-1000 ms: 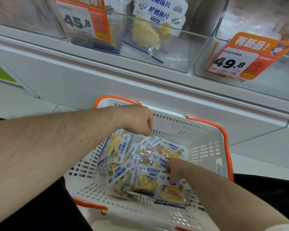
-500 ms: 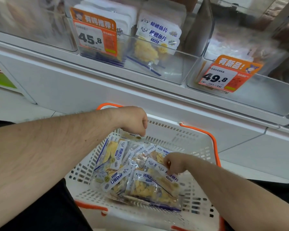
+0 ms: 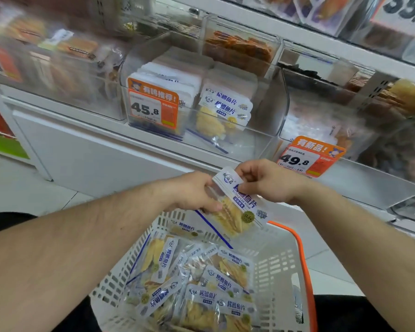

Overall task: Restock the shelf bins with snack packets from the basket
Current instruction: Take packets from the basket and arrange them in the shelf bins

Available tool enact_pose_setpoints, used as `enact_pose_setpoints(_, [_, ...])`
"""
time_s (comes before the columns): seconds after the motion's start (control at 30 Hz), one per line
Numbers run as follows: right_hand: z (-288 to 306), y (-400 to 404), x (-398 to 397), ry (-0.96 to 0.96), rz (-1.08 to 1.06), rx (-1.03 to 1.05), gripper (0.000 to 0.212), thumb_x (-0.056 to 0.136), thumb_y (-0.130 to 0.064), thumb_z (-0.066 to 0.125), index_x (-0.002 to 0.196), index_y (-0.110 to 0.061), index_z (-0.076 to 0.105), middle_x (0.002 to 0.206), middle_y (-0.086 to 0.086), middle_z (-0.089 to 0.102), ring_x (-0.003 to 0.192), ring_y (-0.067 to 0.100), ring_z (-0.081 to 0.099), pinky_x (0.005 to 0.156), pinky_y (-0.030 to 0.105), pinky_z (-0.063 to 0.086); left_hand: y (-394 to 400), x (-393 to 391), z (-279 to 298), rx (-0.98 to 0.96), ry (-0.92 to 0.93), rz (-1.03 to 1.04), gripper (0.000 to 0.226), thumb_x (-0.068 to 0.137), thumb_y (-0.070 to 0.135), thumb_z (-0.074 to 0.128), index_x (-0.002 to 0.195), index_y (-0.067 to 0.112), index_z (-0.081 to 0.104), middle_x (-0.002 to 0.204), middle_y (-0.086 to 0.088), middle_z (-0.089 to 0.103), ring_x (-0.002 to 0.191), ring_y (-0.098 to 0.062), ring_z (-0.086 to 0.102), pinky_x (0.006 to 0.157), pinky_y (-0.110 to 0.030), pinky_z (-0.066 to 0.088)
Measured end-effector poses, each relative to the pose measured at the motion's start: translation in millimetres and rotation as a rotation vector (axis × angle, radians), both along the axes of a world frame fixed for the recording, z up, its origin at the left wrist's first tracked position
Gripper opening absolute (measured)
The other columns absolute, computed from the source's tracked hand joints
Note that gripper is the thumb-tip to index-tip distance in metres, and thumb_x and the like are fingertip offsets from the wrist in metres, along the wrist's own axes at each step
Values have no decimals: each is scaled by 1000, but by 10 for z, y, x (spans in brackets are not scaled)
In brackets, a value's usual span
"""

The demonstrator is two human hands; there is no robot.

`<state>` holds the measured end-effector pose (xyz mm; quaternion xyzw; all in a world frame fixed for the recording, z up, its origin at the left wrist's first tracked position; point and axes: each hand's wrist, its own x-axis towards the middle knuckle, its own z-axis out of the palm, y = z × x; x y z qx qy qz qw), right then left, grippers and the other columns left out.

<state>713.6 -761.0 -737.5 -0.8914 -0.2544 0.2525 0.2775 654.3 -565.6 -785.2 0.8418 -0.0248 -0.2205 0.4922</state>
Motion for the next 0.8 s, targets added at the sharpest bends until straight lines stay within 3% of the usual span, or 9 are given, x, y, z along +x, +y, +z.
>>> enact_pose_setpoints(0.1, [185, 92, -23, -84, -40, 24, 3, 90, -8, 68, 93, -8, 67, 88, 22, 68, 73, 19, 60, 77, 47, 55, 46, 56, 61, -88, -28, 78, 28, 81, 9, 79, 107, 14, 70, 100, -3, 73, 85, -14, 67, 82, -33, 58])
enact_pose_setpoints(0.17, [288, 125, -30, -138, -95, 47, 7, 87, -16, 74, 91, -15, 68, 78, 10, 68, 69, 14, 60, 72, 44, 54, 92, 84, 130, -129, -56, 123, 28, 81, 8, 79, 106, 14, 69, 103, -3, 72, 92, -18, 67, 92, -42, 56])
enact_pose_setpoints(0.23, [383, 138, -34, -208, -124, 38, 16, 81, -23, 81, 89, -22, 67, 77, -6, 70, 68, 10, 64, 69, 36, 54, 144, 113, 213, -183, -101, 174, 22, 82, 7, 78, 100, 16, 68, 103, -3, 71, 95, -18, 67, 93, -39, 54])
enact_pose_setpoints(0.33, [500, 160, -49, -298, -138, -15, 20, 77, -27, 84, 88, -26, 66, 80, -11, 71, 72, 2, 66, 70, 29, 54, 204, 148, 345, -273, -170, 248, 19, 83, 6, 77, 92, 19, 67, 97, -2, 71, 88, -15, 66, 89, -34, 55])
enact_pose_setpoints(0.47, [588, 231, -46, -396, -166, -21, 22, 80, -25, 81, 77, -24, 60, 70, -13, 62, 63, 1, 56, 60, 22, 43, 267, 201, 427, -326, -238, 353, 20, 80, 11, 80, 88, 27, 70, 104, -6, 72, 100, -19, 69, 96, -41, 53])
enact_pose_setpoints(0.57, [690, 312, -15, -470, -165, -35, 23, 83, -23, 77, 75, -19, 56, 69, -10, 58, 61, 5, 53, 56, 21, 40, 284, 225, 497, -390, -275, 418, 19, 80, 15, 80, 89, 28, 69, 102, -5, 72, 95, -17, 68, 84, -32, 53])
enact_pose_setpoints(0.67, [909, 388, 41, -623, -180, -25, 23, 86, -23, 73, 76, -17, 54, 73, -3, 58, 70, 20, 55, 65, 33, 44, 333, 246, 593, -467, -290, 503, 18, 85, 20, 75, 99, 23, 65, 95, 2, 72, 80, -10, 68, 66, -25, 47])
enact_pose_setpoints(0.8, [1220, 473, 160, -856, -270, 139, 10, 90, -21, 68, 94, -17, 60, 78, -9, 59, 71, 13, 56, 66, 31, 42, 439, 274, 631, -498, -266, 609, 32, 87, 21, 73, 115, 19, 58, 92, 4, 71, 75, -9, 65, 64, -25, 45])
